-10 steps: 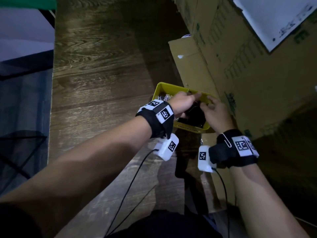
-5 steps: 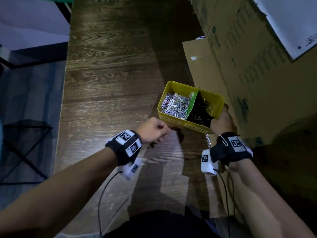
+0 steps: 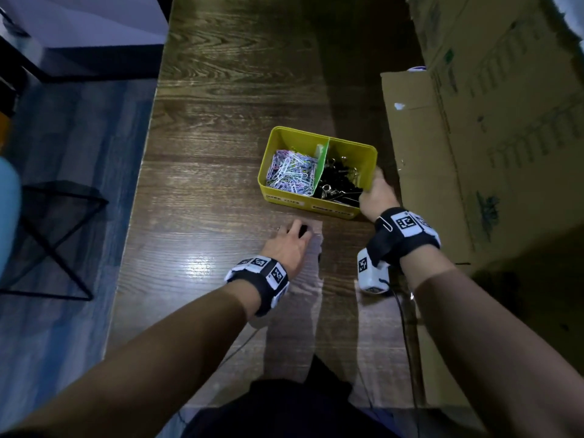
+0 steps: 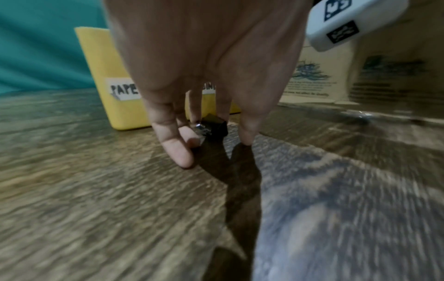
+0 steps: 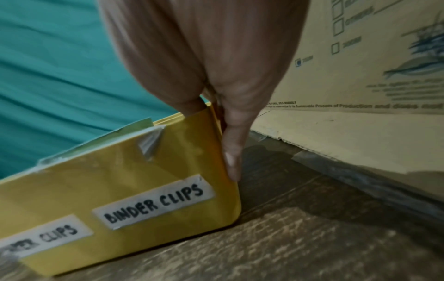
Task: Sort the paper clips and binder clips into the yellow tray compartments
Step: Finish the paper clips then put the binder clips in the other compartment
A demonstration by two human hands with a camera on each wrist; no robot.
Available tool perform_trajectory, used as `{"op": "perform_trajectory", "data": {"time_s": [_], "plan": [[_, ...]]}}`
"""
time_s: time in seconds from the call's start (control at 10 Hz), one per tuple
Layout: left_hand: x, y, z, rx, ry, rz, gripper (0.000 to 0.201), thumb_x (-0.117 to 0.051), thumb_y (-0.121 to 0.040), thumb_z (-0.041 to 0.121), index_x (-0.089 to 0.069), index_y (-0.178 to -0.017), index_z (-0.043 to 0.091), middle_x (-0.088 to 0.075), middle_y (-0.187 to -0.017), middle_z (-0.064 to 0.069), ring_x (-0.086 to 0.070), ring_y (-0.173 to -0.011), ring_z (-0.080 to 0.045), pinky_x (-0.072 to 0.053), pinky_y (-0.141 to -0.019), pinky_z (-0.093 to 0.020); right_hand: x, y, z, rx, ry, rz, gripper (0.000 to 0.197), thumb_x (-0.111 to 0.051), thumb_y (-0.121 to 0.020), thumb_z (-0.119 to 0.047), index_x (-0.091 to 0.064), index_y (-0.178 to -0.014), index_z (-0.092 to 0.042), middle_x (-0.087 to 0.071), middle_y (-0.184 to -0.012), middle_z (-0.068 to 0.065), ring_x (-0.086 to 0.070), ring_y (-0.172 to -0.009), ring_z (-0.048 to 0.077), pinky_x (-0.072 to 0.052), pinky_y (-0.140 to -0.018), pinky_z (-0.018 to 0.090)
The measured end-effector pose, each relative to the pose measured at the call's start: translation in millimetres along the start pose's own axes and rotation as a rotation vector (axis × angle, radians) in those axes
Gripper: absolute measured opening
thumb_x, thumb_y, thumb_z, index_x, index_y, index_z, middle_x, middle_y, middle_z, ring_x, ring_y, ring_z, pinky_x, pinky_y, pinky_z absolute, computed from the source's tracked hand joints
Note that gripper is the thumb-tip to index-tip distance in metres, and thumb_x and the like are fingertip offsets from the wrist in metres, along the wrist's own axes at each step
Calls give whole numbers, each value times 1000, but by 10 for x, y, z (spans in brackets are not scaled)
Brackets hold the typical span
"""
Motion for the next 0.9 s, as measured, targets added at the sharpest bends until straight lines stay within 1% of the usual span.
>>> {"op": "perform_trajectory", "data": {"time_s": [0.1,0.2,0.3,0.4,0.5,0.6,0.7,0.8,0.9], "plan": [[-153,141,-177,-11,-1,-36,46,-50,-88,8,-33,-129,21,-27,-132,-12,-50,-104,-36,-52,-81,-46,-111,116,-95,42,7,-31,61,-38,-90,0,-19,-146,-17,-54,-125,25,-54,-113,39,-41,-97,39],[-191,450,-420,2,75,-42,46,-58,-87,32,-39,-127,19,-36,-130,-13,-58,-99,-35,-51,-80,-45,-280,230,-160,86,-12,-94,62,-40,-94,-5,-14,-148,-18,-56,-123,23,-56,-109,37,-43,-93,35],[-36,713,-653,34,245,8,42,-58,-83,49,-46,-114,23,-53,-109,-5,-59,-94,-29,-48,-75,-36,-452,304,-228,168,-104,-188,61,-42,-97,-21,-11,-149,-29,-57,-129,15,-57,-112,33,-42,-97,33],[319,801,-763,57,524,139,30,-69,-78,42,-50,-97,27,-54,-78,8,-59,-77,-18,-44,-68,-28,-593,417,-112,184,-228,-297,64,-43,-89,-57,-13,-145,-46,-46,-144,-2,-50,-124,24,-40,-104,47],[677,742,-734,78,876,182,33,-77,-72,36,-53,-93,29,-57,-83,-1,-60,-67,-25,-48,-61,-33,-636,565,231,60,-415,-327,63,-43,-91,-56,-22,-146,-35,-44,-143,0,-56,-115,20,-47,-97,42],[1105,570,-558,21,993,251,34,-77,-73,32,-56,-99,25,-55,-90,2,-61,-65,-25,-45,-55,-28,-678,748,604,-29,-432,-334,41,-46,-98,-30,-43,-137,-17,-61,-120,6,-61,-101,18,-50,-88,37],[1496,293,-355,-20,796,326,27,-72,-78,32,-61,-101,22,-63,-95,0,-65,-67,-22,-45,-57,-20,-736,832,933,-73,-487,-301,32,-49,-97,-19,-53,-127,-10,-64,-101,2,-60,-86,14,-49,-74,30],[1644,-4,-102,-75,505,270,32,-67,-82,36,-61,-107,17,-63,-102,-5,-62,-80,-19,-50,-71,-25,-759,929,1149,-119,-540,-284,26,-51,-95,-14,-56,-121,-11,-64,-104,7,-58,-80,12,-47,-69,26],[1546,-231,-18,-82,272,170,38,-64,-84,37,-58,-115,16,-59,-111,-9,-58,-95,-24,-48,-87,-35,-730,976,1275,-151,-596,-240,20,-53,-94,-13,-59,-113,-17,-65,-98,7,-58,-81,15,-47,-71,28]]}}
Point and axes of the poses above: each hand's wrist, its own y-axis away from the middle knuckle, its own x-axis out of the back of the hand, z = x × y, the point moved 10 cm from there along -y, towards the middle knuckle
